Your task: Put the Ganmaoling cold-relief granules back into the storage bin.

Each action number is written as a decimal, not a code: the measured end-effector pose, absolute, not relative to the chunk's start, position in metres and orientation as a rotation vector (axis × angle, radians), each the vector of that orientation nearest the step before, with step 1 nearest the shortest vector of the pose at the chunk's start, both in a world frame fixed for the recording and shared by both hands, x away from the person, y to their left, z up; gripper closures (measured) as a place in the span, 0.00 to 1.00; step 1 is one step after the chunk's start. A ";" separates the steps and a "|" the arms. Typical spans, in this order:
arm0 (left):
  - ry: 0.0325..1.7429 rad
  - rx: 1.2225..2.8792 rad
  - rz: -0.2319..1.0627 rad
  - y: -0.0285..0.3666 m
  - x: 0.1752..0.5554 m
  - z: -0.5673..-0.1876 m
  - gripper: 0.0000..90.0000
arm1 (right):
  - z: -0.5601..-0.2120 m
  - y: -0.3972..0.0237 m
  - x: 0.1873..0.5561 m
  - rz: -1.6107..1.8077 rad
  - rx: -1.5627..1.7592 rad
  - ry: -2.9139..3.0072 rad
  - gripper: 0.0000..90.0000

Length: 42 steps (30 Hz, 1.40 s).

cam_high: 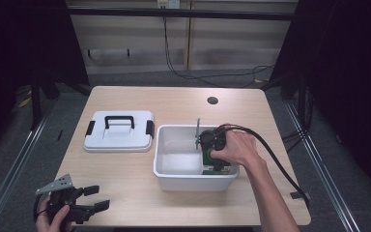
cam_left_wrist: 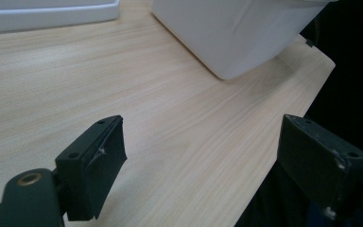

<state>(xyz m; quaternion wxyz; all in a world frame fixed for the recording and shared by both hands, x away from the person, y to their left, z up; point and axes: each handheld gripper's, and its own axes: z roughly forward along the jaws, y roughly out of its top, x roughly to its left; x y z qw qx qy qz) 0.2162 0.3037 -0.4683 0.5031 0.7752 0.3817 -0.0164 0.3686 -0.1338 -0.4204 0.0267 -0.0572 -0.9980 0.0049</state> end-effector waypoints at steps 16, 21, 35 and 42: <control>0.922 1.874 -0.041 0.303 0.216 -0.468 0.18 | -0.424 -0.137 0.368 0.005 -0.159 -3.082 0.10; 0.920 1.871 -0.037 0.303 0.216 -0.468 0.18 | -0.419 -0.138 0.367 -0.023 -0.171 -3.090 0.10; 0.922 1.875 -0.038 0.303 0.216 -0.468 0.18 | -0.395 -0.150 0.358 -0.177 -0.185 -3.145 0.10; 0.922 1.875 -0.039 0.303 0.216 -0.468 0.18 | -0.382 -0.160 0.354 -0.292 -0.226 -3.161 0.11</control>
